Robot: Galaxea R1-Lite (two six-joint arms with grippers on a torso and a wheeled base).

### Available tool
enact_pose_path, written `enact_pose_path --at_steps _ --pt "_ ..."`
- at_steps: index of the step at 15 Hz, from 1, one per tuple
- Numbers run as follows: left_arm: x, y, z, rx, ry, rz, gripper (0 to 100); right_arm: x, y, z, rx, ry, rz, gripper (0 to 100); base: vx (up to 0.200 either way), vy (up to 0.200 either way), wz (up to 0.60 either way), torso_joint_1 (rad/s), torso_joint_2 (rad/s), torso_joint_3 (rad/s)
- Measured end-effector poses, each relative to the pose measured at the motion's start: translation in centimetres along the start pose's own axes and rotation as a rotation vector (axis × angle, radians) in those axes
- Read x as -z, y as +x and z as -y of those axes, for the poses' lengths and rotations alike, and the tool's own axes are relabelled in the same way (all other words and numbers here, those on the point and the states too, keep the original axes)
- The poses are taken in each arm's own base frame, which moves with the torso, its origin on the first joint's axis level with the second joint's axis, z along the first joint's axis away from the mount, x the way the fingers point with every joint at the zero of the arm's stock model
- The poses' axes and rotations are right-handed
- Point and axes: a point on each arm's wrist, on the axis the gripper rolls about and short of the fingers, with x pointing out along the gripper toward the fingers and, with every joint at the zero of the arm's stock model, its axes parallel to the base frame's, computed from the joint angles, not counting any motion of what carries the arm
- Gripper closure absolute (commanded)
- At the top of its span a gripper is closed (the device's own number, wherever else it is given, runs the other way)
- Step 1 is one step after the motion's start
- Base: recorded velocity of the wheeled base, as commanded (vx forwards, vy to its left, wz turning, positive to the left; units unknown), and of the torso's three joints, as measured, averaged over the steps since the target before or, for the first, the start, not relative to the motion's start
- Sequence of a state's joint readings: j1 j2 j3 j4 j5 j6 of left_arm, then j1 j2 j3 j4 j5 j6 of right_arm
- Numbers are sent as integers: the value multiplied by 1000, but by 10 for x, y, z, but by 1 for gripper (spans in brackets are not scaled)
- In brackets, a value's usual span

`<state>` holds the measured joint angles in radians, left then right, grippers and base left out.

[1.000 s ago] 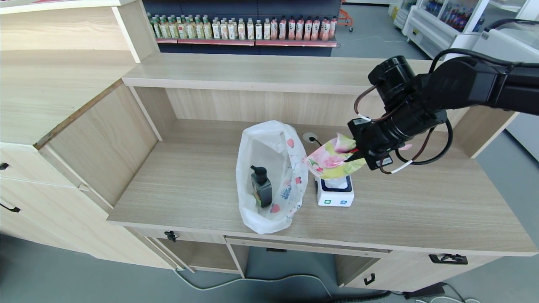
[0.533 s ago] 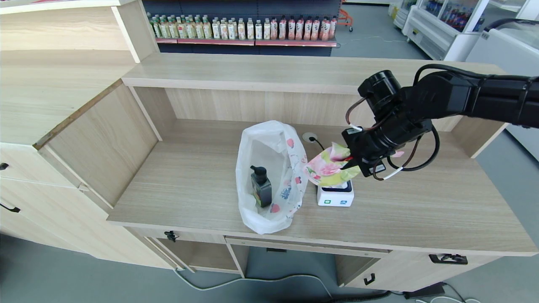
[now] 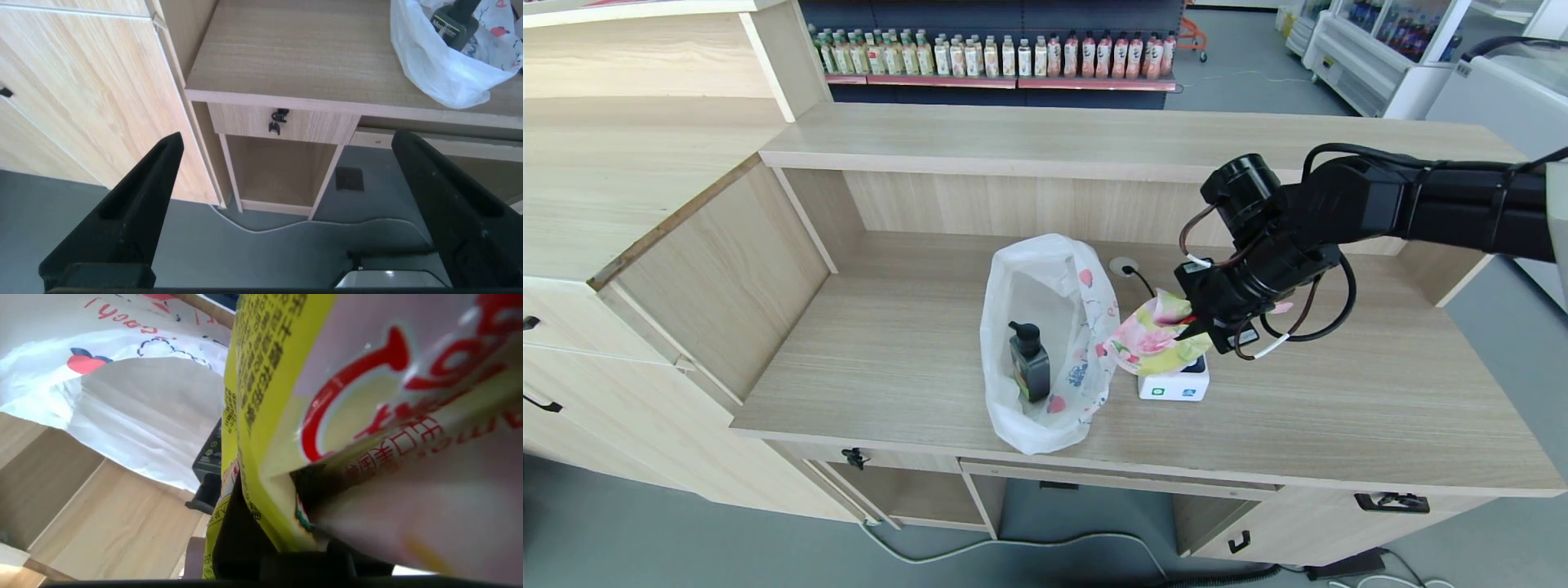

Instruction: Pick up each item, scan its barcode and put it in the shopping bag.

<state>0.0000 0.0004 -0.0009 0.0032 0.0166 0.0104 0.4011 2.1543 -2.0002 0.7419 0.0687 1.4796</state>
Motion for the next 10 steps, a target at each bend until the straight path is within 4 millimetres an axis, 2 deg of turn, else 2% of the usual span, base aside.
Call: enact_pose_path --at_steps 7,10 --pt "0 0 0 0 0 0 0 1 -27 -6 -71 -41 9 100 0 0 0 0 0 0" --pt "0 0 0 0 0 1 0 -1 -42 -7 -91 -114 85 100 0 0 0 0 0 0"
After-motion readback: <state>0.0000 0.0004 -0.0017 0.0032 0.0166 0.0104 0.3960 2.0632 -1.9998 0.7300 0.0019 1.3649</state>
